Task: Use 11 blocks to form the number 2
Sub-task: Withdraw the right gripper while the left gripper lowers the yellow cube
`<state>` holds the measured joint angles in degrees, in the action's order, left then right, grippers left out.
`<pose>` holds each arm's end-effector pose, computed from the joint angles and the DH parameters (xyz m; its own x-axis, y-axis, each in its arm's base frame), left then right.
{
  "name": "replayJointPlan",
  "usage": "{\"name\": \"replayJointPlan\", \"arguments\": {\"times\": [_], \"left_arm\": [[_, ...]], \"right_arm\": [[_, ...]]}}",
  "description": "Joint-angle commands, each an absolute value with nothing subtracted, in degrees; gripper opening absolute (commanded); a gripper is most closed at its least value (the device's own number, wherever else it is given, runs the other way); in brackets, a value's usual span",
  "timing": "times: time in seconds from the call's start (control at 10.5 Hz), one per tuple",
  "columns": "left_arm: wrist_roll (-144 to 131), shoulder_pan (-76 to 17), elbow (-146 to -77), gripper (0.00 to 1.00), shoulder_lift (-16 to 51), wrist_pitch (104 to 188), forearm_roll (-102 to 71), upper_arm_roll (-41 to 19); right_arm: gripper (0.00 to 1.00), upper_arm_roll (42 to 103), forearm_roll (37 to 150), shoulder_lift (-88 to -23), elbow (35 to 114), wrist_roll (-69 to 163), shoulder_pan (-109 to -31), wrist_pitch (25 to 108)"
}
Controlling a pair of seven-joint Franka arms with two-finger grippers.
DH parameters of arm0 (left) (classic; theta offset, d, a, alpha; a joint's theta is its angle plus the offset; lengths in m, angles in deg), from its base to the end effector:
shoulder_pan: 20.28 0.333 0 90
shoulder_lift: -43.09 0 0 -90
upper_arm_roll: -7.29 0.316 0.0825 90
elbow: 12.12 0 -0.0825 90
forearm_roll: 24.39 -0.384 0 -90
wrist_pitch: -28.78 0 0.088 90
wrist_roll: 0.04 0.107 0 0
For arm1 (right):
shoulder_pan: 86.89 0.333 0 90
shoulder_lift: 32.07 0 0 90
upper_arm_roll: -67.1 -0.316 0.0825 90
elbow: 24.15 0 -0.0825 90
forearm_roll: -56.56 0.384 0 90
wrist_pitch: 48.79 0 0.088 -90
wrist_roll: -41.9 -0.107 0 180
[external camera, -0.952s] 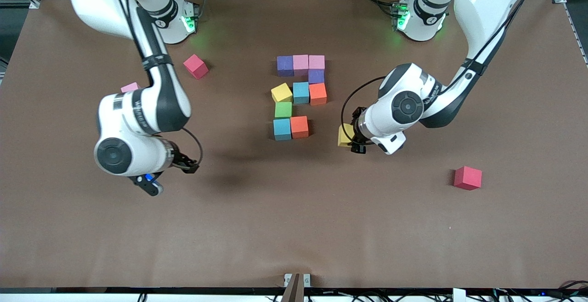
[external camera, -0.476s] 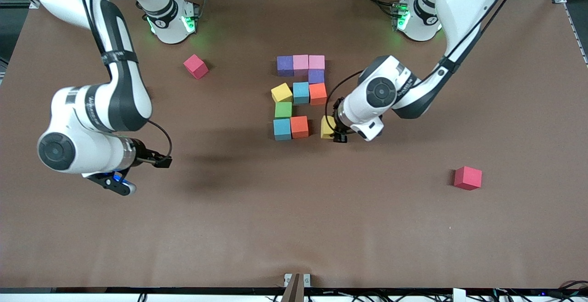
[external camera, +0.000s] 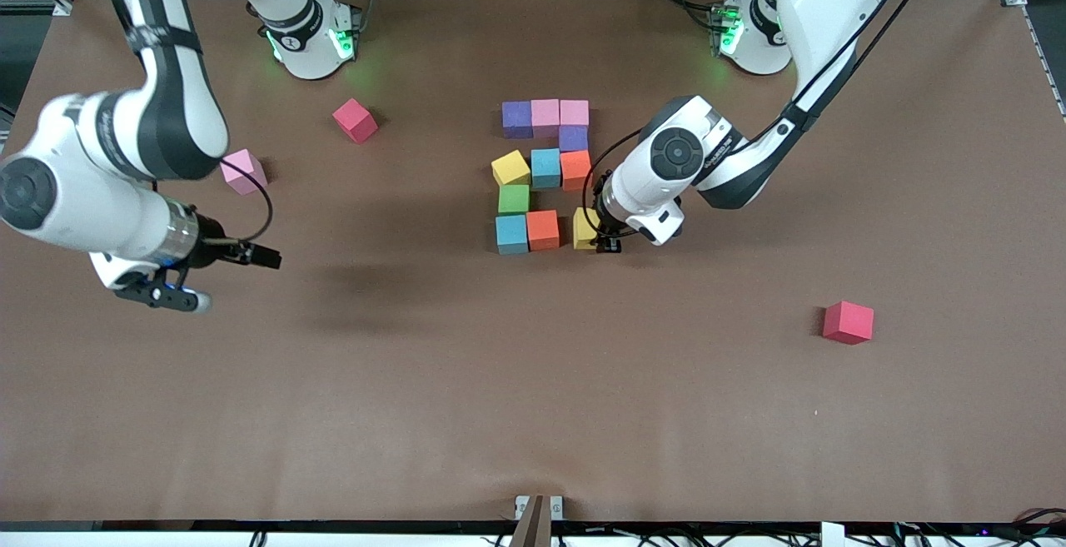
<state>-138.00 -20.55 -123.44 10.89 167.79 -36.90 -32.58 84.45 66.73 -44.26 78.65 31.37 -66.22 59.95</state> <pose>0.4932 -0.3850 0.2570 -0.0699 0.9799 -0.1866 0.9941 0.0529 -0.0943 0.6032 0.0578 0.4268 0.9765 -0.1810 -0.1166 -0.1908 -0.9785 -0.0784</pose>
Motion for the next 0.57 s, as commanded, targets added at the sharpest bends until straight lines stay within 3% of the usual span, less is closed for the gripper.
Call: {"name": "replayJointPlan", "arguments": {"times": [0.0, 0.38, 0.48], "left_arm": [[-142.59, -21.6, -123.75, 0.4, 10.48, 168.97, -40.56, -32.26], [-143.04, -23.09, -123.39, 0.4, 8.99, 169.31, -42.75, -31.82], [-144.0, -23.27, -123.48, 0.4, 8.47, 170.19, -43.46, -31.73]], "right_arm": [[1.0, 83.27, 61.51, -37.01, 81.41, 32.23, -65.53, 62.04], [1.0, 83.27, 61.13, -32.17, 79.3, 35.83, -66.49, 56.43], [1.0, 80.66, 60.87, -30.25, 79.38, 35.57, -69.2, 56.24]]}}
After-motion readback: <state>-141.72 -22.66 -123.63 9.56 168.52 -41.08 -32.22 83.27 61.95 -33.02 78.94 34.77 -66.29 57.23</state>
